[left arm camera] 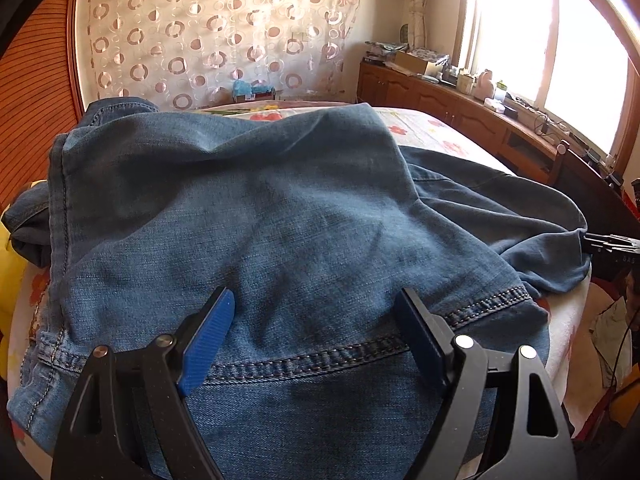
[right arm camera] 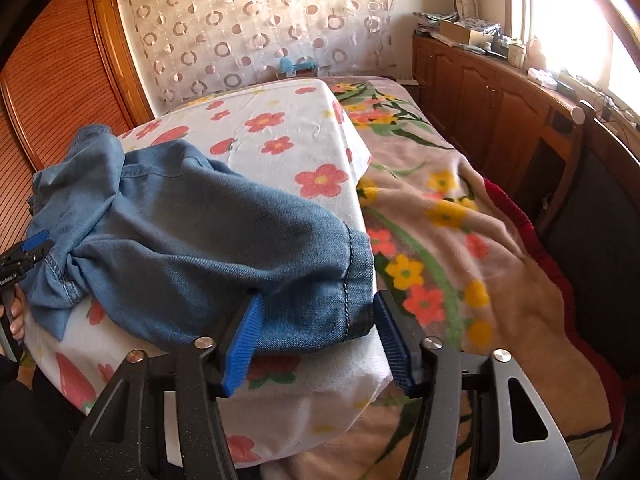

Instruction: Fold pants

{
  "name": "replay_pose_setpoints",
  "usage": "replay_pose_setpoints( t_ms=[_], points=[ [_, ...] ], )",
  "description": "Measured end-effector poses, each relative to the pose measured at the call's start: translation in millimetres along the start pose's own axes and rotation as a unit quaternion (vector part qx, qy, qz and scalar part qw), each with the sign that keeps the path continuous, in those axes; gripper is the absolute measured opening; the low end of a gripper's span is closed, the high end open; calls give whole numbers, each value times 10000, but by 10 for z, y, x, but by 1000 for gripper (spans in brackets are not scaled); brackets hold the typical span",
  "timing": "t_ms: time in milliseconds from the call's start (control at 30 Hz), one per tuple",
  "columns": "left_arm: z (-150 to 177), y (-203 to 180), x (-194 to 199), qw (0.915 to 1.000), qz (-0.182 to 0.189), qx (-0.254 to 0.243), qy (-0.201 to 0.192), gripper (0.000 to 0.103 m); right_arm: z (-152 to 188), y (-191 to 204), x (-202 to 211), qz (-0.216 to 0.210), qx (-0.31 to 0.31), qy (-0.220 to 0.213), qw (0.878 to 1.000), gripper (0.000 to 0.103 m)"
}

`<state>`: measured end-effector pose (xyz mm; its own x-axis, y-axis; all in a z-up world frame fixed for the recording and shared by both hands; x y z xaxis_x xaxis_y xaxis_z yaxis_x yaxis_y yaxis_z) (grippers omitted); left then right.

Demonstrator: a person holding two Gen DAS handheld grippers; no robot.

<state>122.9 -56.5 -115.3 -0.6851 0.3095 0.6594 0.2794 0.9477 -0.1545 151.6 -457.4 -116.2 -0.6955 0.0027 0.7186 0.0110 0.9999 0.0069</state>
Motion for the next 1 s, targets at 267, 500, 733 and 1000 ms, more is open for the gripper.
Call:
replay_pose_setpoints(
  t_ms=[267, 500, 733, 1000],
  points=[
    [-10, 9, 47, 9999, 27, 42, 99, 83, 23, 101, -9, -145, 113, -26, 9998, 18],
    [-74, -27, 256, 9999, 115, 7, -7, 83, -153, 214, 293, -609, 12, -637, 9961, 14],
    [-199, 25, 567, 9994, -8, 18, -336, 83, -654, 698, 700, -1214, 468, -1393, 9817, 12],
    [-219, 165, 830, 9983, -150, 82, -553, 83, -1122, 1615, 1023, -1811, 1382, -1947, 9540, 12]
  ],
)
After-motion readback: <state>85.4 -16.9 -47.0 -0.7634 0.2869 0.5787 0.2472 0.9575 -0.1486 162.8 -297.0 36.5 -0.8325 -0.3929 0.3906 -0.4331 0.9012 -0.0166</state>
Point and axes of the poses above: each gripper's, at about its wrist camera, not at the fingertips, and x roughly against the way its jaws point, y to its left, z to its underside, the point moved 4 cm from there along -x, roughly the way its jaws point, and after that the axes turned 6 degrees about z, right-handed, at the moved point
